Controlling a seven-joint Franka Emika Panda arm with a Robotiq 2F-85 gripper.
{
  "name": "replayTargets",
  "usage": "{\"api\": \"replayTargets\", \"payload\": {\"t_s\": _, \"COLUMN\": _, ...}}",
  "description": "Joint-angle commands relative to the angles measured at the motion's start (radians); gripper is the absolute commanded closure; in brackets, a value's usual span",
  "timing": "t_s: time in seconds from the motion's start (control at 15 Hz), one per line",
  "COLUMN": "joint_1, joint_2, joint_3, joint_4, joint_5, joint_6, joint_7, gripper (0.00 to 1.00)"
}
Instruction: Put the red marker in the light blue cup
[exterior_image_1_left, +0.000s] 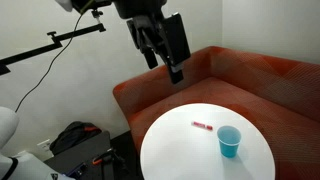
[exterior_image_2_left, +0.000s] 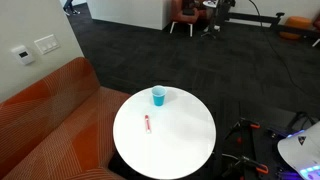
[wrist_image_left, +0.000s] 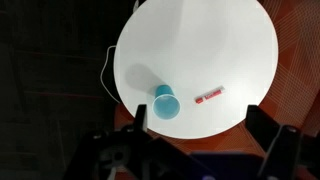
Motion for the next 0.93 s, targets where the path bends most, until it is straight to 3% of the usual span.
{"api": "replayTargets", "payload": {"t_s": 0.0, "joint_1": -0.024, "joint_2": 0.003, "joint_3": 0.021, "joint_4": 0.002, "joint_5": 0.007, "joint_6": -0.002, "joint_7": -0.005, "gripper": 0.0}}
{"api": "replayTargets", "payload": {"t_s": 0.27, "joint_1": -0.024, "joint_2": 0.003, "joint_3": 0.021, "joint_4": 0.002, "joint_5": 0.007, "joint_6": -0.002, "joint_7": -0.005, "gripper": 0.0}}
{"api": "replayTargets", "payload": {"t_s": 0.47, "joint_1": -0.016, "joint_2": 0.012, "joint_3": 0.056, "joint_4": 0.011, "joint_5": 0.006, "joint_6": 0.015, "joint_7": 0.073, "gripper": 0.0}}
{"api": "replayTargets", "payload": {"t_s": 0.87, "joint_1": 0.009, "joint_2": 0.047, "joint_3": 0.195, "joint_4": 0.024, "joint_5": 0.066, "joint_6": 0.076, "joint_7": 0.481, "gripper": 0.0}}
